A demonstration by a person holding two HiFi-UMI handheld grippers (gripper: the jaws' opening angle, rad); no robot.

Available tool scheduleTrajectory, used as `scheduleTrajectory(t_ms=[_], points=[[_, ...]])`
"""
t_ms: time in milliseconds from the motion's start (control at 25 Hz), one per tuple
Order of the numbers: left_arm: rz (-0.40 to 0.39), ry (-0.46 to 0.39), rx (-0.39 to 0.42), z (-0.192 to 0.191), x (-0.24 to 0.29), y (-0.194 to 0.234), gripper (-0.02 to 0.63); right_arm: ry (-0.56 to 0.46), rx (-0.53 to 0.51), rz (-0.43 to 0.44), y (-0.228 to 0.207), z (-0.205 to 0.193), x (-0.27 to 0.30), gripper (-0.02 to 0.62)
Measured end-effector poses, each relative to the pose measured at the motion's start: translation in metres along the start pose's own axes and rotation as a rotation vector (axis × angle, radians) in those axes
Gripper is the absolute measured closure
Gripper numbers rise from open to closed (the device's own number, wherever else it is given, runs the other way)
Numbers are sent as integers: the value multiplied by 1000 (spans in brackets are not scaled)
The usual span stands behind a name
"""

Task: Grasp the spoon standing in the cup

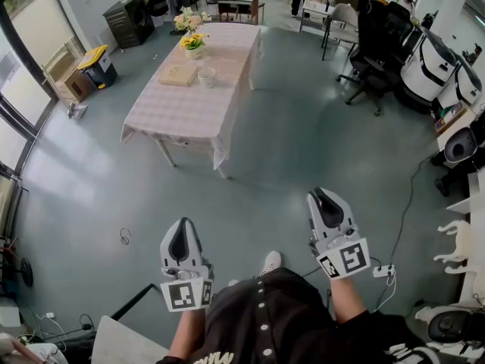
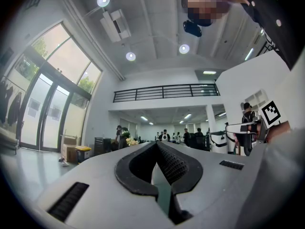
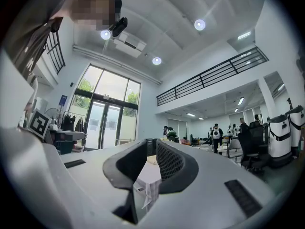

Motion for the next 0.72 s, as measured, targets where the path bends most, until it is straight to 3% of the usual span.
scheduleTrajectory(t_ms=[360,720], points=[[-3,0,4,2,-3,-3,589,-14,0,0,0,4,-3,505],[-7,0,7,2,0,0,589,-25,14,16,3,6,1,405]])
Point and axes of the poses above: the fingertips, and each gripper's own axes: x forward along the fingers, y to its left, z out of its top, the point moved 4 cm from there along -x, backward along the fingers, and after that the axes turned 15 degrees about -x, right-handed, at the moved point
